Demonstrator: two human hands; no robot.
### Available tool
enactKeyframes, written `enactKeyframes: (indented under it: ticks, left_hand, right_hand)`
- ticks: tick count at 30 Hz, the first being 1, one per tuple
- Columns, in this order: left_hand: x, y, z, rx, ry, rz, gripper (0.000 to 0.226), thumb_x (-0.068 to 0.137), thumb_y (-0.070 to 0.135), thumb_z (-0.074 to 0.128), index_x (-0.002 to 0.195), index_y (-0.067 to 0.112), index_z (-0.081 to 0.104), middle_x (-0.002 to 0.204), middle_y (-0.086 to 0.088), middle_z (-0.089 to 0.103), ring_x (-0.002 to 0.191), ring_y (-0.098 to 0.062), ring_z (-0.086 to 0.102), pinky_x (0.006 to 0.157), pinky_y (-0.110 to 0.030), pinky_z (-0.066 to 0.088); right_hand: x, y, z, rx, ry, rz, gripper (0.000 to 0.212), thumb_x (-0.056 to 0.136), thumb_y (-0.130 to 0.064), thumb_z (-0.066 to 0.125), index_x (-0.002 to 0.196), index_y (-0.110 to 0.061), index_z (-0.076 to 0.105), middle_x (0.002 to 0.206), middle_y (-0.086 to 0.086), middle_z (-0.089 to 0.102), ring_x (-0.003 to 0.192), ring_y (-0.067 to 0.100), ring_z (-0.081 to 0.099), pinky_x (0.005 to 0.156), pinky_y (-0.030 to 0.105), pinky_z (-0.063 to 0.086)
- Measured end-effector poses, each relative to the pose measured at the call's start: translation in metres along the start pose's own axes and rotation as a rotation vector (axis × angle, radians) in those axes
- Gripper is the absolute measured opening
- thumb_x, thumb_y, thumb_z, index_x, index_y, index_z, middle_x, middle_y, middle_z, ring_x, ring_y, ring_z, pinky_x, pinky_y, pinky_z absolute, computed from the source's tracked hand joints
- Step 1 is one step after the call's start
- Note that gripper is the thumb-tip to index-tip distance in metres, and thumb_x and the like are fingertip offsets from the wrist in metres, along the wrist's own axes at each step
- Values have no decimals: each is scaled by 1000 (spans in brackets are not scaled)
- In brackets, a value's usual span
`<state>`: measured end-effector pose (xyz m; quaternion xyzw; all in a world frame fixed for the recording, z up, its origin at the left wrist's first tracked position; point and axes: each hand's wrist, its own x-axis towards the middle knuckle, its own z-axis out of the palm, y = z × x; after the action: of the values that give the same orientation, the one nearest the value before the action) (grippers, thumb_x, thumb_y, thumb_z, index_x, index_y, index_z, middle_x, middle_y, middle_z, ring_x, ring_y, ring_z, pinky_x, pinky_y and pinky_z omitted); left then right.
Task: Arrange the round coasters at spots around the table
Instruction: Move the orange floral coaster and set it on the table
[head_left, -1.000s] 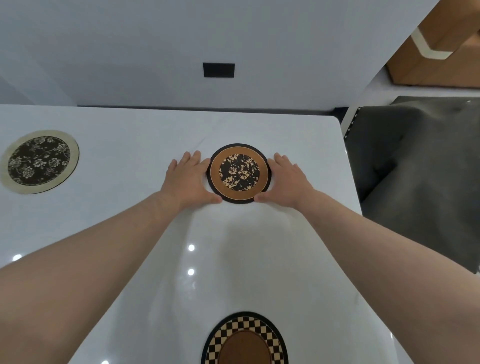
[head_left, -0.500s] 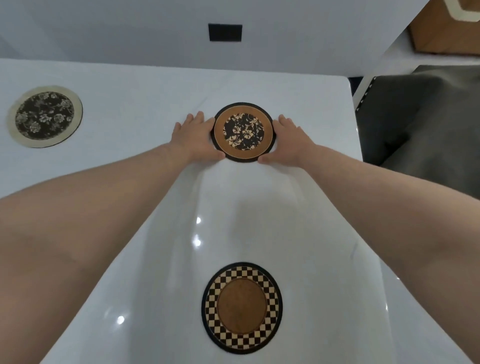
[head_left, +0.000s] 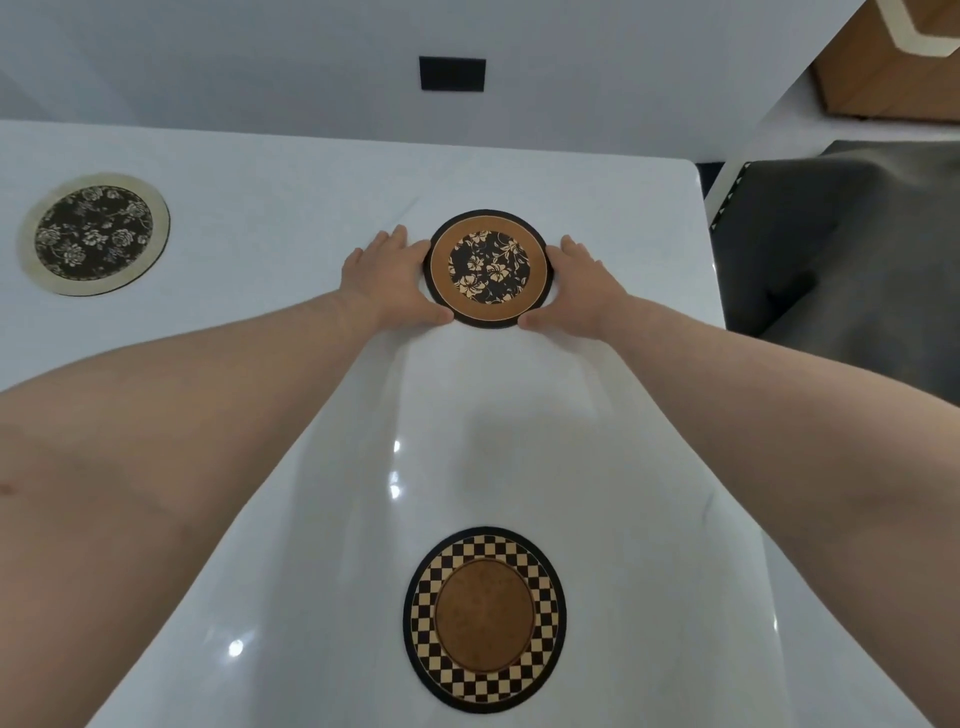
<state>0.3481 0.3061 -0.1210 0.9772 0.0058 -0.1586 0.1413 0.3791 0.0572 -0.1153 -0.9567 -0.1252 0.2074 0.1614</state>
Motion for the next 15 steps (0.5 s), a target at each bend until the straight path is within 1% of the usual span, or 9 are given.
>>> enactKeyframes:
  ticks: [2, 10, 13, 15]
  left_hand:
    - [-1, 0, -1, -8, 3, -11, 90, 52, 69, 67, 131, 35, 42, 141, -7, 38, 136, -27, 31, 108, -50, 31]
    - [1, -1, 0, 21, -33, -30, 97, 54, 72, 65, 139, 37, 32, 154, -10, 25, 143, -29, 20, 112, -52, 25]
    - [1, -1, -2, 57, -30, -26, 97, 55, 74, 63, 139, 37, 32, 149, -10, 30, 140, -30, 26, 108, -52, 29]
    - [1, 0, -4, 86, -23, -26, 95, 55, 75, 62, 138, 38, 33, 145, -10, 34, 137, -30, 30, 104, -52, 31]
  right_hand:
    - [1, 1, 0, -4, -6, 3, 98, 63, -56, 78, 143, -21, 36, 158, 12, 22, 146, 26, 18, 119, 46, 20]
    - [-2, -4, -1, -7, -21, 8, 95, 61, -58, 77, 139, -20, 39, 151, 12, 30, 141, 27, 27, 115, 49, 27]
    - [-3, -5, -2, 38, -15, 17, 93, 60, -55, 78, 138, -22, 41, 150, 11, 33, 140, 26, 29, 115, 50, 28]
    - [-3, -5, -2, 53, 2, 18, 92, 60, -53, 79, 139, -23, 41, 153, 12, 31, 143, 25, 25, 117, 49, 25]
